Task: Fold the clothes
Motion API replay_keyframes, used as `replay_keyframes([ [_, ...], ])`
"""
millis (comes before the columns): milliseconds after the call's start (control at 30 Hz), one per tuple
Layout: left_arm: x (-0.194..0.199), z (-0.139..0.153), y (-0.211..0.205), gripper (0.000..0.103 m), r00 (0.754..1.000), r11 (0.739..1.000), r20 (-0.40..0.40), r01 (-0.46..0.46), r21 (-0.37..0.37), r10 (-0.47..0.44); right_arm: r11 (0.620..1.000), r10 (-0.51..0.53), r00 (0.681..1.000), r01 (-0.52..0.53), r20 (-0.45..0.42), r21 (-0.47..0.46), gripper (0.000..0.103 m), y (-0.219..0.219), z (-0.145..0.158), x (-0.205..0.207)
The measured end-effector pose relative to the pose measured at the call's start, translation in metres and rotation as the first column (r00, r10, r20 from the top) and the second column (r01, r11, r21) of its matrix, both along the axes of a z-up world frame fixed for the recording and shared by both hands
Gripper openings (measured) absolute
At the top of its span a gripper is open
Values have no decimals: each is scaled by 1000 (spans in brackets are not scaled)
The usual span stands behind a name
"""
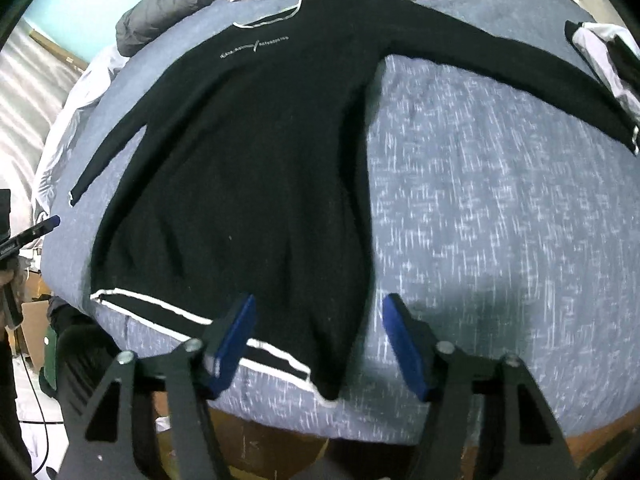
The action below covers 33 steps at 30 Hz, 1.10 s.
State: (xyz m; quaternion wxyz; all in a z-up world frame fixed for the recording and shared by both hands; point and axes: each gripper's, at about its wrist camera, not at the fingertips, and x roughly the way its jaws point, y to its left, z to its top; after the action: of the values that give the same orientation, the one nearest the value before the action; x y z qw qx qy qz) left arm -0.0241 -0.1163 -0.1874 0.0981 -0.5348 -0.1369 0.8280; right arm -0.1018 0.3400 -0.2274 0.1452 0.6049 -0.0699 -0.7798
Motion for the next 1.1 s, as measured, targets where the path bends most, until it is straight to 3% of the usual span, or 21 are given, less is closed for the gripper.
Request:
replay_keyframes([
  [233, 7, -13, 15, 47, 999, 1000, 36, 30, -4, -30, 1000, 12, 998, -13, 54, 24, 50, -5, -22, 2],
  [333, 8, -18, 17, 47, 998, 1000, 53, 31, 6, -31, 999, 20, 998, -21, 65, 25, 41, -6, -30, 2],
  [367, 8, -20, 18, 47, 998, 1000, 58, 31, 5, -31, 1000, 20, 997, -22, 69, 23, 38, -6, -32, 1],
  [500, 6, -27, 21, 47, 996, 999, 78, 35, 4, -35, 1000, 24, 998, -25, 64, 12, 9, -4, -34, 1],
  [833, -1, -51, 36, 47, 990, 998, 125, 56, 15, -57, 995, -15, 1000, 14, -10, -99, 5, 34, 1, 14],
  [1100, -6, -64, 44, 47, 987, 998, 153, 54, 34, -58, 993, -70, 997, 72, 29, -95, 5, 50, -20, 20],
])
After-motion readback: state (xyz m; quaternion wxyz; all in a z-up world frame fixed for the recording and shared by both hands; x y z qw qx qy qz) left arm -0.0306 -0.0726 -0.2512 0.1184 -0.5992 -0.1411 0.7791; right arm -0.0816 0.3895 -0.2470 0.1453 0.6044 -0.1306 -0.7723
